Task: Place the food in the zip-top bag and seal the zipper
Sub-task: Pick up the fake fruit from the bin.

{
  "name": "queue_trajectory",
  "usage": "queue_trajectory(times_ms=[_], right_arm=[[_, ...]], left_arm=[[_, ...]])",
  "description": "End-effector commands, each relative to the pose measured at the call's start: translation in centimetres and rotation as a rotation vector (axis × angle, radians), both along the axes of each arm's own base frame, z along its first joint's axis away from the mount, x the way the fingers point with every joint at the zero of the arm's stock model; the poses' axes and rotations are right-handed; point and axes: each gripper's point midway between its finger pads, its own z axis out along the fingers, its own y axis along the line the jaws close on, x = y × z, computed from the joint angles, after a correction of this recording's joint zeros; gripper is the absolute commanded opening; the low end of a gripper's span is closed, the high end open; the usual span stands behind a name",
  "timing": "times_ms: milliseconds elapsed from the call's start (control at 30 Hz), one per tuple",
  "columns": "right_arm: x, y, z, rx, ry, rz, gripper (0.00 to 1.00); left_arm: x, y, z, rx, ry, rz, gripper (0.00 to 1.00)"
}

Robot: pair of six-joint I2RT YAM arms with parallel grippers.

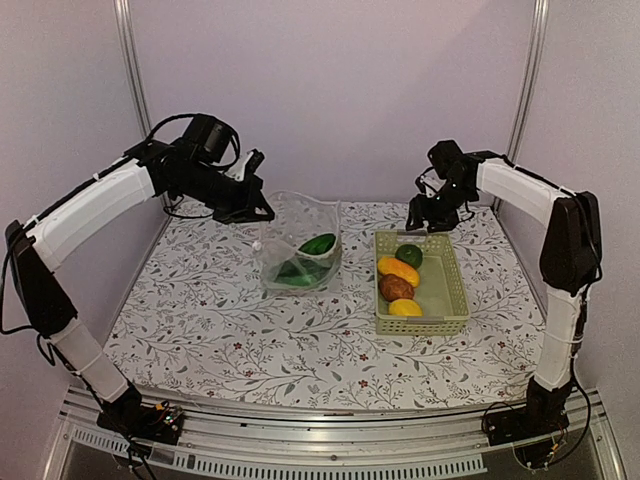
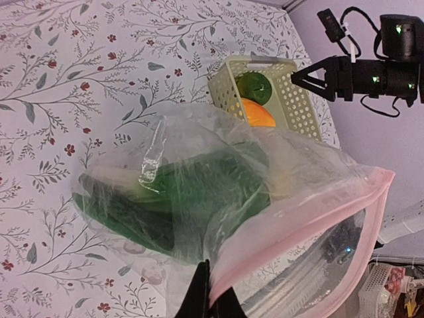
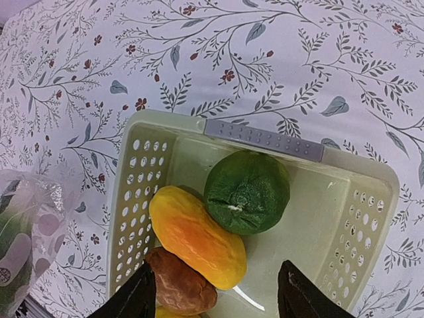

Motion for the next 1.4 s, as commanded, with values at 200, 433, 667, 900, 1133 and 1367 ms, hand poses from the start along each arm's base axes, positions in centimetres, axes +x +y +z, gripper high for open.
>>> queue_trajectory(times_ms=[200,433,667,900,1133,1367], right_arm=[[2.3,0.3,-3.5,-0.031,0.025,-0.080,0.66],[3.0,0.4,-6.4,-0.037,0.064,-0.130,0.68],[3.4,1.2,-8.8,-0.038,0.088,-0.134,0.72],[3.7,-0.1,-11.3,-0.136,0.109,-0.137,0.71],[2.9,-0.5,-10.5,-0.145,0.105,-0.128,0.54],[0.4,-2.6,-4.4,-0.150,0.005,-0.155,0.50]], left_arm=[[0.2,0.5,-0.2,0.043,-0.023,-0.010,0.02],[-0.3,0.5,-0.6,0.046,-0.010,-0.027,0.02],[0.2,0.0,-0.7,0.032,0.007,-0.024,0.02],[1.0,-0.1,0.3,0.039,-0.021,-0.016,0.02],[1.4,-0.2,0.8,0.034,-0.031,-0.008,0.02],[1.9,-0.6,1.0,0.019,-0.039,-0.002,0.02]])
